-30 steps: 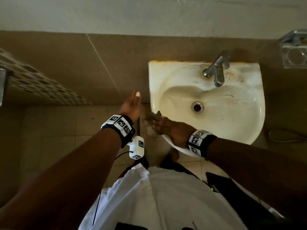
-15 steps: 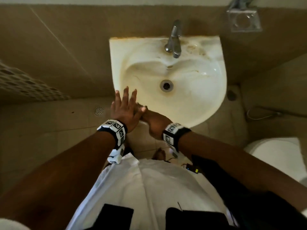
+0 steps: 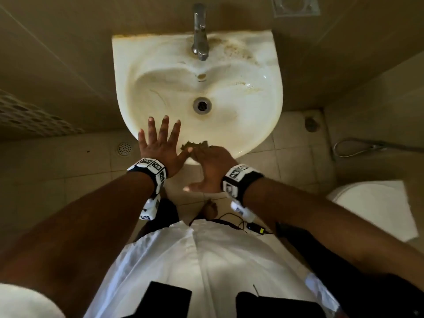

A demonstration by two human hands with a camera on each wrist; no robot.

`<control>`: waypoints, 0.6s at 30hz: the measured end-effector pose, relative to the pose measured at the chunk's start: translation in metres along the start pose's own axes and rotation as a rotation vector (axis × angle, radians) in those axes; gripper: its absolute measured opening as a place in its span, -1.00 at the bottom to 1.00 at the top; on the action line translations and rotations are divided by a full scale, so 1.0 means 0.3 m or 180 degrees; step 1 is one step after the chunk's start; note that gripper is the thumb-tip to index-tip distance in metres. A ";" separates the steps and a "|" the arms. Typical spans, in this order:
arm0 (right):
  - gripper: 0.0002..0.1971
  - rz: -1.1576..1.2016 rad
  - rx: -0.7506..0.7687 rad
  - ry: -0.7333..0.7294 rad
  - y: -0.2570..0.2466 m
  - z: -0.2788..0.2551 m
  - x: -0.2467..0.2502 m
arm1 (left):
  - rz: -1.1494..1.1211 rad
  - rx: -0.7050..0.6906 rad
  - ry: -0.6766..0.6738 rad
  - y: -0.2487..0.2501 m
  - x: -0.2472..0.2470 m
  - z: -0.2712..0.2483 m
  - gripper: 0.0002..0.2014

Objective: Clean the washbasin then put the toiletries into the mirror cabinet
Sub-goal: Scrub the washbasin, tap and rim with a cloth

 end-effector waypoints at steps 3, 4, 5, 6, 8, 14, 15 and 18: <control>0.01 0.0041 0.0170 -0.0125 0.009 -0.023 0.026 | 0.0035 -0.0009 -0.0063 -0.001 -0.002 0.004 -0.14; -0.09 -0.0024 0.0246 -0.0151 0.073 -0.027 0.044 | 0.0054 -0.0006 -0.0088 -0.004 0.002 0.006 -0.13; -0.17 -0.0094 0.0171 -0.0287 0.167 -0.034 0.064 | 0.0059 -0.0001 -0.0121 -0.003 0.002 0.005 -0.13; -0.22 -0.0193 0.0066 -0.0410 0.269 -0.031 0.092 | 0.0057 0.0007 -0.0141 -0.004 0.005 0.007 -0.12; -0.22 -0.0542 -0.0357 -0.0525 0.444 -0.025 0.172 | 0.0051 0.0006 -0.0177 0.001 0.004 0.006 -0.12; -0.11 -0.0882 -0.1306 -0.1296 0.484 0.178 0.280 | 0.0076 -0.0015 -0.0133 -0.011 -0.005 0.020 -0.10; -0.16 -0.0828 -0.0950 -0.1357 0.435 0.251 0.254 | 0.0064 -0.0019 -0.0146 -0.009 -0.005 0.019 -0.09; -0.32 0.0063 -0.0294 -0.1866 0.165 0.363 0.050 | -0.0081 -0.0116 -0.0127 -0.007 0.001 0.019 -0.08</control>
Point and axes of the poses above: each hand's wrist, its own z-axis towards the middle knuckle, its own x-axis out of the back of the hand, y = z × x, the point moved 7 cm from there along z, towards the middle knuckle, and after that the axes turned 10 degrees about -y, right-handed, at the moved point
